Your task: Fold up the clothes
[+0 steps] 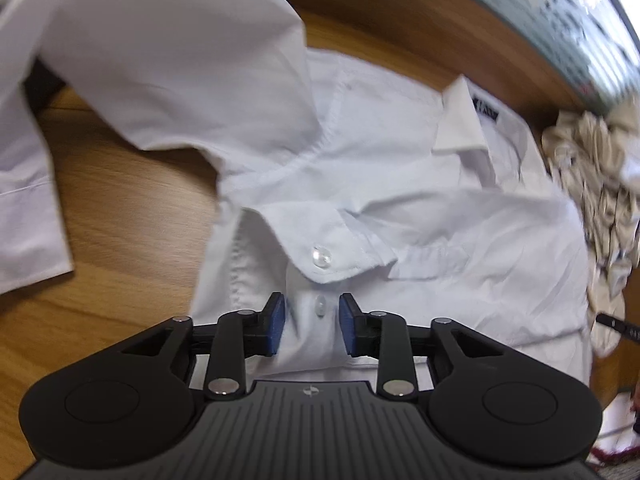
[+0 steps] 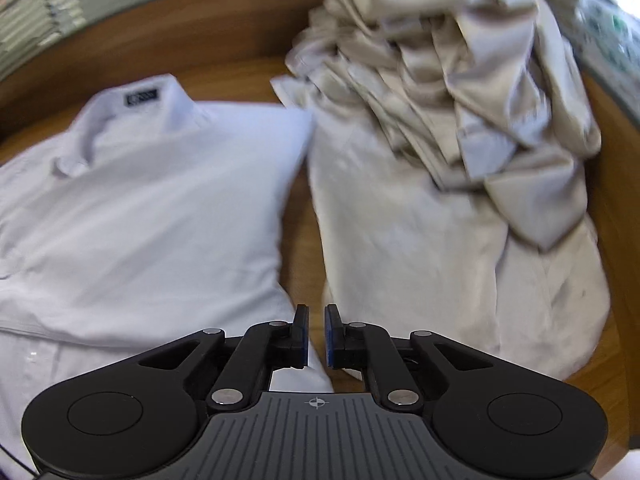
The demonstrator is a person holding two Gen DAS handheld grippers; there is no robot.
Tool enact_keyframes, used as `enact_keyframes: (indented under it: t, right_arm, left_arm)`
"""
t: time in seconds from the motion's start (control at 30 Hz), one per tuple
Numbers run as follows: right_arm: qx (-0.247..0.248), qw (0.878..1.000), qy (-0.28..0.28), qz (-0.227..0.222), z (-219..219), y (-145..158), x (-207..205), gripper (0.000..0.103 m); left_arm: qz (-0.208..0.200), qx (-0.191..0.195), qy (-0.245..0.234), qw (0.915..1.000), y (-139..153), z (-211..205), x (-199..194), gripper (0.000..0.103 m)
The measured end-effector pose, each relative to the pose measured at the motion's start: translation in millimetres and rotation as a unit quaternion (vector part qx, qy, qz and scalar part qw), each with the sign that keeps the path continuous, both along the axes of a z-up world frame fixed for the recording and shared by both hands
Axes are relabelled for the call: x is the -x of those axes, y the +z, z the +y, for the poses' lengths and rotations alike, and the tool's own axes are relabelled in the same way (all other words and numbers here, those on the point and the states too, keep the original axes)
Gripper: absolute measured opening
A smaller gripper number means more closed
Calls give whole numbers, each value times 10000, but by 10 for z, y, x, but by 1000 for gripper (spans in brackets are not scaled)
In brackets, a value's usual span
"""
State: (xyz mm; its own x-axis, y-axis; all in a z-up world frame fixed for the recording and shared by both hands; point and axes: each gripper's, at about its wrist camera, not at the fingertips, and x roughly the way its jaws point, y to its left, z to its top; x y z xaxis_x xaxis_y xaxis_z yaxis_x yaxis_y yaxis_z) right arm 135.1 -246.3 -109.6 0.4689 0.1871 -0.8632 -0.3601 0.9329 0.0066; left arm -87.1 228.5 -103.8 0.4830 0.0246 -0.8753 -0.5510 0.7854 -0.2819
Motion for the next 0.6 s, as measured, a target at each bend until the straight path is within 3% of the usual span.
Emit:
enact_keyframes:
  t: [0.13,0.2,0.4,0.47,0.53,0.6]
  right_arm:
    - [-169,9997,156,-38,118,190,88,20]
    - [-261,9994,221,-11,182,255,135,23]
    - [-249,9978,618,25,433,355,296,25]
    - [-257,9972,696,1,498,384,353,27]
    - [-261,9967,766,-37,552,414,402,33]
    - [-263,9961,836,-75,605,443,452,34]
  left_arm:
    - [-100,-494,378,9980,210,95,240,45]
    - [-122,-816,567,9950,320,164,369,55]
    - [-80,-1725,1448,9743,497,513,771,70]
    - [-7,-1840,1739,9674,496,700,881,72]
    - [46,-1843,1914,9640,445,875,954,82]
    - [123,-1805,2035,9622,370,1039,1003,83]
